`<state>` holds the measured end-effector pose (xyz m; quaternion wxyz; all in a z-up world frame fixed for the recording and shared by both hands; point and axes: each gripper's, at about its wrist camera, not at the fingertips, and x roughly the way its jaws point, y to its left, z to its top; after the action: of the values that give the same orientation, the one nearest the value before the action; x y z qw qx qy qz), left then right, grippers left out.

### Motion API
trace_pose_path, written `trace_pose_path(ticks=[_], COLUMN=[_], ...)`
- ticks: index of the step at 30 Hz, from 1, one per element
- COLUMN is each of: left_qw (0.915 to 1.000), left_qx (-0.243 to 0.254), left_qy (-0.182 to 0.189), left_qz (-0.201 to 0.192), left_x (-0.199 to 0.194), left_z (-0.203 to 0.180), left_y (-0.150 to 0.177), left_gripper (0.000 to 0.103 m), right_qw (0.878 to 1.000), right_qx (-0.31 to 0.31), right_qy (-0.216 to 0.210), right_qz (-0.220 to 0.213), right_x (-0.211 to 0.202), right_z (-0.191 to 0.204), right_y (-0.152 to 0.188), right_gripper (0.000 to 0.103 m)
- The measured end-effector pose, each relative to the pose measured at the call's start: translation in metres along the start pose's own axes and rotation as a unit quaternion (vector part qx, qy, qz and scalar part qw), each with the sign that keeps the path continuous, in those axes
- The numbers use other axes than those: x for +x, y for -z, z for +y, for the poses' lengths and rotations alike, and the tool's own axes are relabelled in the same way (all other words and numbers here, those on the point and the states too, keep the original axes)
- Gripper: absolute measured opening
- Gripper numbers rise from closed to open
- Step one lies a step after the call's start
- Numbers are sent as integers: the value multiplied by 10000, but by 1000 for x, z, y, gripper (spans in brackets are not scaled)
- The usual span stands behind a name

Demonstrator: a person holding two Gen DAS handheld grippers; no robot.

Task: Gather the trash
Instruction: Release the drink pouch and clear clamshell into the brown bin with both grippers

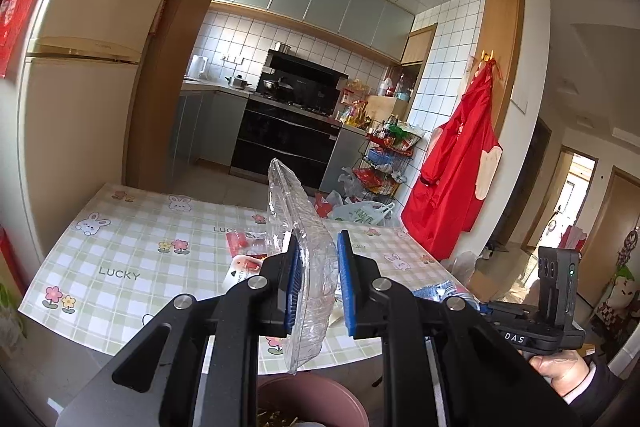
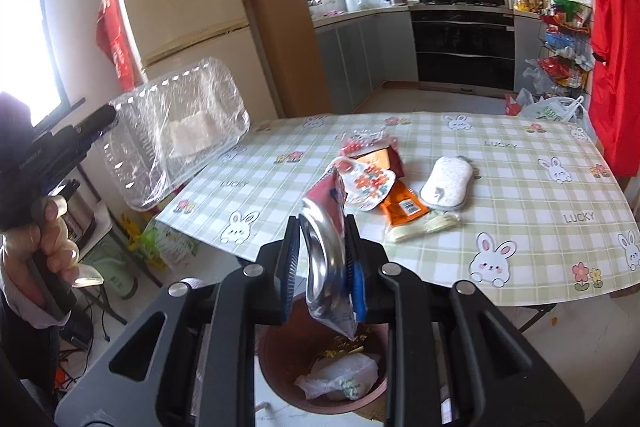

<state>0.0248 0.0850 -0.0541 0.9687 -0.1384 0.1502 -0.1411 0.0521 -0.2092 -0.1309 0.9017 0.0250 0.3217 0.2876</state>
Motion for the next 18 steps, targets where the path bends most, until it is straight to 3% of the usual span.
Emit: trace_pose_path(ticks=[14,18], left_qw=[9998,9996], left_qx=[-159,-179], left_qy=[-56,-42], left_qz=[97,195], left_x=[0,8], left_z=[16,19], left_y=[9,13], left_gripper=[17,17], right_qw=[9979,9977], right_qx=[-136,-141], right_qy=[-361,-388], right_qz=[517,534], right_x=[47,53], right_z=[13,15], right_y=[1,2], right_gripper=[26,38])
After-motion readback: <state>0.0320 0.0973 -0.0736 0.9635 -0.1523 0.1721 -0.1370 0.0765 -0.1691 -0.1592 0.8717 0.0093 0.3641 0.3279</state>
